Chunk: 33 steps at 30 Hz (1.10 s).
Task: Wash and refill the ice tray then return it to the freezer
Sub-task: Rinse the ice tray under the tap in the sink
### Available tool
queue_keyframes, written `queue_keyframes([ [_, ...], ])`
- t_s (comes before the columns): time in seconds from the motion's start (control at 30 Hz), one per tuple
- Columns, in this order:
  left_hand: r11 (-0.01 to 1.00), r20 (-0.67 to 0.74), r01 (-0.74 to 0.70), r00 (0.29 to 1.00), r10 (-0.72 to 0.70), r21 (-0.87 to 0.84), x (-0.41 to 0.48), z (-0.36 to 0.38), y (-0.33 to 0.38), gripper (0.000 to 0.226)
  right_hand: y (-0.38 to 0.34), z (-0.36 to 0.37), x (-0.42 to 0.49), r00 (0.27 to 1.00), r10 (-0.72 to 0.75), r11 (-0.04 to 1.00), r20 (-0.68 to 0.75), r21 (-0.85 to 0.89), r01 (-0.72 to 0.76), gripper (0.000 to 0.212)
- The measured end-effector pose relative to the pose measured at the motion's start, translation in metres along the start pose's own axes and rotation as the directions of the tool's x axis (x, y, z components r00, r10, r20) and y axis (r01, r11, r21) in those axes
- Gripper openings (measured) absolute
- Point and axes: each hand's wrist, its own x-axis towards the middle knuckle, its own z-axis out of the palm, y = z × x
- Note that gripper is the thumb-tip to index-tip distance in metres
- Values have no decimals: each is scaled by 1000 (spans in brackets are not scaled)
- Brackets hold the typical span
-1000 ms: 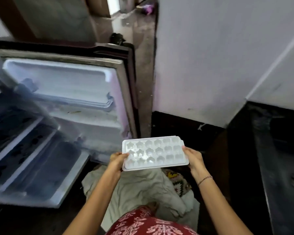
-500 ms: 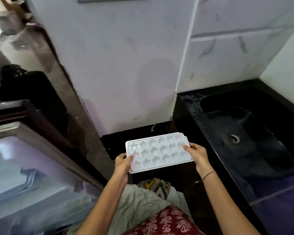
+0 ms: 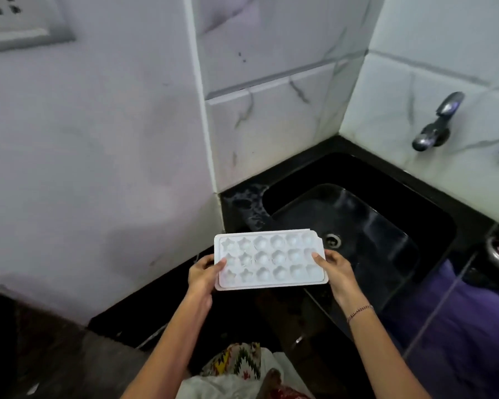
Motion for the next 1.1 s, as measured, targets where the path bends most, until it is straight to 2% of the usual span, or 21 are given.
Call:
queue_keyframes([
  [0.07,999,26,-12,1000,11,52,19,24,15,31,-8,-8,13,999,0,999,-36,42,1,32],
  [0.2,998,100,-39,994,35,46,42,68,40,31,-25,-25,32,992,38,989,-120,144,-20,36],
  [0.37,995,252,-100,963,92,17,57,126,65,28,-44,-49,52,962,75,949,-264,315,13,24],
  [0.43,998,280,-64,958,61,1,65,149,70,30,-53,-54,62,944,84,927,-319,373,43,11],
  [0.5,999,323,17,947,-5,-32,75,175,72,34,-63,-58,75,926,91,903,-367,422,79,9],
  [0.57,993,427,100,902,-66,-58,81,202,72,38,-74,-56,89,905,98,883,-414,455,112,11],
  [0.67,986,619,161,778,-108,-30,81,245,74,44,-91,-47,109,880,128,861,-457,492,130,22],
  [0.73,984,699,177,707,-109,-25,81,273,77,57,-103,-41,123,878,137,859,-458,496,124,32],
  [0.77,983,710,177,698,-95,-42,81,284,79,61,-108,-39,129,881,131,862,-454,492,125,34],
  [0.9,977,643,159,765,-30,-143,102,324,88,55,-127,-44,160,896,93,892,-435,436,119,31],
  [1.0,973,604,180,795,-58,-143,118,344,95,48,-150,-62,184,931,61,930,-359,359,77,33],
  [1.1,978,606,178,792,-76,-109,128,359,101,52,-187,-90,222,900,18,928,-436,343,147,49],
])
